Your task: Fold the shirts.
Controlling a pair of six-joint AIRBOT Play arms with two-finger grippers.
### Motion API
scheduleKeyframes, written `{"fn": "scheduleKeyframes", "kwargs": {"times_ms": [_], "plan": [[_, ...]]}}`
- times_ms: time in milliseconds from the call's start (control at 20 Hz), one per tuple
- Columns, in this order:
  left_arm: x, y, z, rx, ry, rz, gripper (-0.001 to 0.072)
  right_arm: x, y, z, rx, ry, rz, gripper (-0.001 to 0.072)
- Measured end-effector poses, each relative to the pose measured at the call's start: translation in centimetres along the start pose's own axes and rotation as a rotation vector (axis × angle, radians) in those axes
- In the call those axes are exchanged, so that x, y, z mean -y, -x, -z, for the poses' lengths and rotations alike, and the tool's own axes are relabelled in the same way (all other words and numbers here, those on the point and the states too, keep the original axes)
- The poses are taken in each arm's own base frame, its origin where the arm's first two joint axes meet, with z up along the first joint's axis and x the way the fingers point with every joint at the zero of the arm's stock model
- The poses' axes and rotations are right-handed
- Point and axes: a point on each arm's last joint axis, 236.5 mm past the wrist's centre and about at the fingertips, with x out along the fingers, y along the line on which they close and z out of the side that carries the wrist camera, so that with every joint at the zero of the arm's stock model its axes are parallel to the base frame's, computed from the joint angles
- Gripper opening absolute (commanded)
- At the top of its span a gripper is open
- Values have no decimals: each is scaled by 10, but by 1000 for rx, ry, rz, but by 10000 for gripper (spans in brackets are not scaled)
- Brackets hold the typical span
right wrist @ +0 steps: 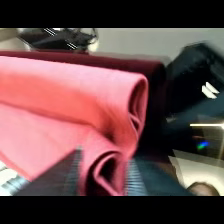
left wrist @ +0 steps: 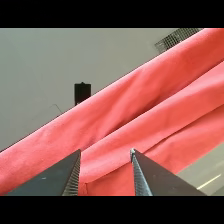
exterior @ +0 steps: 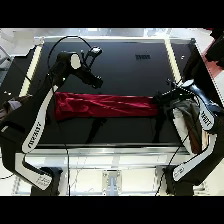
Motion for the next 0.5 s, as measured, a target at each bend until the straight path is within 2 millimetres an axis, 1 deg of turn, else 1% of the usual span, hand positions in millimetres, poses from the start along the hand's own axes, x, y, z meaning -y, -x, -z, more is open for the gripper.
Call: {"fn": "scheduleKeyframes", "kwargs": {"times_ms": [50,100,150,250,300,400,500], "plan": [[0,0,0,0,0,0,288,-9,-2,0,-1,9,-23,16],[0,-1,0,-1,0,0,85,-17,-3,1,-6,25,-43,16],[0,-3,1,-7,1,1,16,-27,-1,2,-6,38,-68,16],[-1,-11,7,-31,4,6,14,-49,11,0,16,75,-109,16],[0,-17,12,-54,6,12,14,-60,20,0,31,98,-122,16],[1,-34,24,-108,13,27,14,-86,42,-2,78,150,-151,15],[3,-55,42,-185,24,52,15,-111,66,-2,127,205,-162,15]]}}
